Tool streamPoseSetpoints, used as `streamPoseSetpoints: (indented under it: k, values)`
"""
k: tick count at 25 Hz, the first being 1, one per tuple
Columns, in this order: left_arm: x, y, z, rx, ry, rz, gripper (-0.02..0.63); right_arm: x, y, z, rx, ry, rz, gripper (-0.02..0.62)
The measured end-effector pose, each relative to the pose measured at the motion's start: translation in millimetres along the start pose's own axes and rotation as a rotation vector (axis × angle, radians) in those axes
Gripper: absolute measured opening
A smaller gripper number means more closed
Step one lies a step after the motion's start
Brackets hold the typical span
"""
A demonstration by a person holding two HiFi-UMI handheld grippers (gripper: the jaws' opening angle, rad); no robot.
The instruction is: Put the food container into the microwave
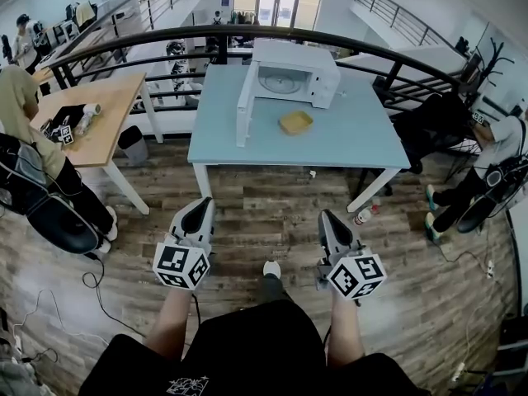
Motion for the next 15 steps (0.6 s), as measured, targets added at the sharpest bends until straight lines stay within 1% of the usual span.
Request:
streamPoseSetpoints:
  k: [7,15]
  values:
    - [21.6,-6.8,-7.9,0.007,0.009,-0.008,0.008,24.3,-4.2,15.9,0.005,0.014,-0.012,0.008]
    - [66.7,-16.5,-22.8,0.007,0.033,-0.026,0.008,70.4,-6.0,51.8,0.019,0.028,-0.031,0.008]
Point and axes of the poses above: the fingertips, and each gripper's own axes: x forward along the fingers, z to its right, y out of its top, the point moved 8 cm from there along -x, backward along the fingers, and after that the axes turned 4 degrees about z, right-handed, at the moved point
